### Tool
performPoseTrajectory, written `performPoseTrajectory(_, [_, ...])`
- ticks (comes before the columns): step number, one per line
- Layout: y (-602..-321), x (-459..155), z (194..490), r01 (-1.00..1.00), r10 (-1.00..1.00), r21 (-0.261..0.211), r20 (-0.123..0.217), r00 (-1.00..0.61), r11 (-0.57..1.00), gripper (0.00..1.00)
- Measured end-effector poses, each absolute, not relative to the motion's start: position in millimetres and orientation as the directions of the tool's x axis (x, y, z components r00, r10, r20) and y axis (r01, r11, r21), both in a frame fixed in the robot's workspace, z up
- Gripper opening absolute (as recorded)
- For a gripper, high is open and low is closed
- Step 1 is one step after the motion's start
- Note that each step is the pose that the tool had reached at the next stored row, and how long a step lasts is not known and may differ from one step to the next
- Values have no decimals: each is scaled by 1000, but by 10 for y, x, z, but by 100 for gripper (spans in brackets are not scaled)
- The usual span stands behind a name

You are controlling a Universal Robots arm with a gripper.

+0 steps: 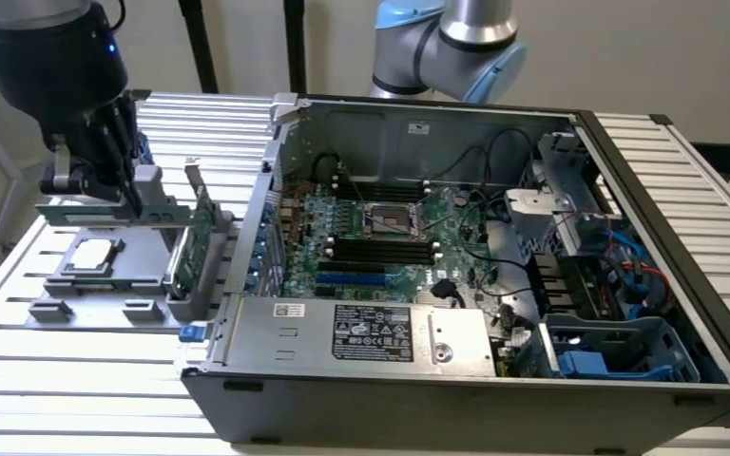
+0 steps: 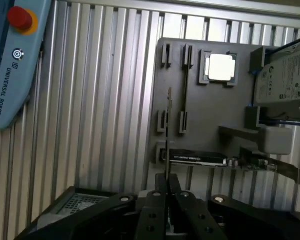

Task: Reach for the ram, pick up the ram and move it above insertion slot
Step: 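Pick up the ram and move it above insertion slot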

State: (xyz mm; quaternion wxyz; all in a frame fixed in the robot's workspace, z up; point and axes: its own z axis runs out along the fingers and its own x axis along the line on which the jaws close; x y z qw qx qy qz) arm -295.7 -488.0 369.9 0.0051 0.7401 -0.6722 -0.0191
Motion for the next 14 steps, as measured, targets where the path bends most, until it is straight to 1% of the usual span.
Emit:
performPoseTrajectory(6, [-4878,-2711,3962,-995,-995,34,-25,97,-98,13])
performPoseTrajectory(14, [-4815,-2503,3989,-995,-995,33,-37,97,-98,13])
